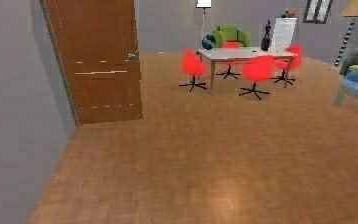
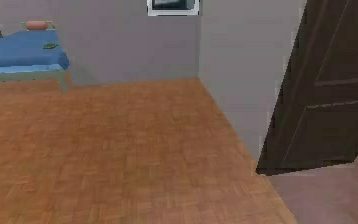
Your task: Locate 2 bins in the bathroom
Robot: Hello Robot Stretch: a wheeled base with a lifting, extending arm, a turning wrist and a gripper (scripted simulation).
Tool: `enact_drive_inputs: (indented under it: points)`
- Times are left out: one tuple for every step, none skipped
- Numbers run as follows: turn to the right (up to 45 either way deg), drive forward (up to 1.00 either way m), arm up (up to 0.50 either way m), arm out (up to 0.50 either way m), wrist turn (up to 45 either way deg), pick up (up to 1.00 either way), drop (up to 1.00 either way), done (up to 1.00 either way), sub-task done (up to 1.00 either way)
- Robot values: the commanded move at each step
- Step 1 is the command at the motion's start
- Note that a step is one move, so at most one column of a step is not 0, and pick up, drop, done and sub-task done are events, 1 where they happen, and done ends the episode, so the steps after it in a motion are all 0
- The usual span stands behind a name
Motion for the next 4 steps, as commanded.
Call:
enact_drive_inputs:
  points:
    - [0.0,1.0,0.0,0.0,0.0,0.0,0.0,0.0,0.0]
    - [3.0,0.0,0.0,0.0,0.0,0.0,0.0,0.0,0.0]
    - [0.0,1.0,0.0,0.0,0.0,0.0,0.0,0.0,0.0]
    - [0.0,0.35,0.0,0.0,0.0,0.0,0.0,0.0,0.0]
